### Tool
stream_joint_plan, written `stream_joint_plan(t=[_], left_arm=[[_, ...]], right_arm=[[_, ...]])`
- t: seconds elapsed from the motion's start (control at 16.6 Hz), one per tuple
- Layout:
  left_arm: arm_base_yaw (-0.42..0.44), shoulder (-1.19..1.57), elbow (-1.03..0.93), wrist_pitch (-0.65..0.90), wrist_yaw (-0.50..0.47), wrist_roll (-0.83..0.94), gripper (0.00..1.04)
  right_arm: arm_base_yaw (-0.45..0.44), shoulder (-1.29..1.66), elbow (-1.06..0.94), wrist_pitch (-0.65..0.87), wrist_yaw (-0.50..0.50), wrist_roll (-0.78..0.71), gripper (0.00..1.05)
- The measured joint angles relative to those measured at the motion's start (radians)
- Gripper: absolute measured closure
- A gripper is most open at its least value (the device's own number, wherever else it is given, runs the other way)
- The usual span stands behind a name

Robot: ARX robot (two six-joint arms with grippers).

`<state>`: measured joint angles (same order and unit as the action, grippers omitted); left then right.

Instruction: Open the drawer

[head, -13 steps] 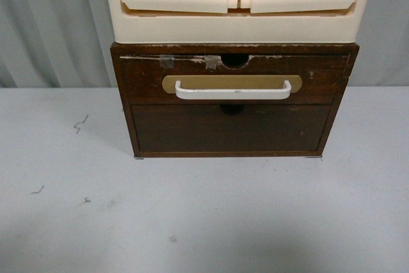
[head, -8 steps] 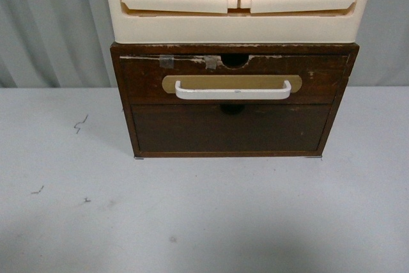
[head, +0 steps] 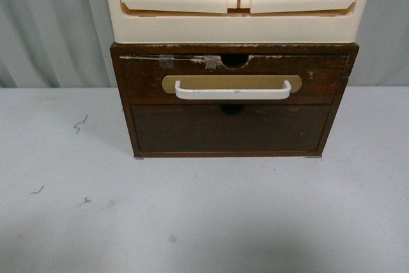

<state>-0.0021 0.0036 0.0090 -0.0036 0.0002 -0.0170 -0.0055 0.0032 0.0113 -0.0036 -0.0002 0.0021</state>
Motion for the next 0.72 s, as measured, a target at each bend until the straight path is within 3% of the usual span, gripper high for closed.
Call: stream_joint_plan(t=[0.06, 0.12, 0.18, 0.3, 0.48, 0.72], left_arm=[[0.000, 0.000, 0.000, -0.001, 0.000, 0.000, 0.07], [-0.023, 0.074, 0.063, -0.181, -0.069, -0.032, 0.07], [-0.031, 0.261, 0.147, -0.253, -0.101, -0.092, 0.07], [-0.050, 0.516, 0.246, -0.091, -0.037, -0.223, 0.07], [-0.108, 0.810, 0.307, 0.163, 0.097, -0.468, 0.07], [-0.229, 1.231, 0.402, 0.579, 0.146, -0.834, 0.07]], right_arm=[[0.001, 0.001, 0.000, -0.006, 0.003, -0.002, 0.06], [0.056, 0.077, 0.057, -0.163, 0.117, -0.060, 0.06], [0.092, 0.247, 0.124, -0.214, 0.184, -0.111, 0.06], [0.056, 0.482, 0.235, -0.105, 0.101, -0.052, 0.06], [0.087, 0.750, 0.299, 0.074, -0.070, 0.181, 0.06], [0.131, 1.121, 0.374, 0.433, -0.224, 0.531, 0.06]])
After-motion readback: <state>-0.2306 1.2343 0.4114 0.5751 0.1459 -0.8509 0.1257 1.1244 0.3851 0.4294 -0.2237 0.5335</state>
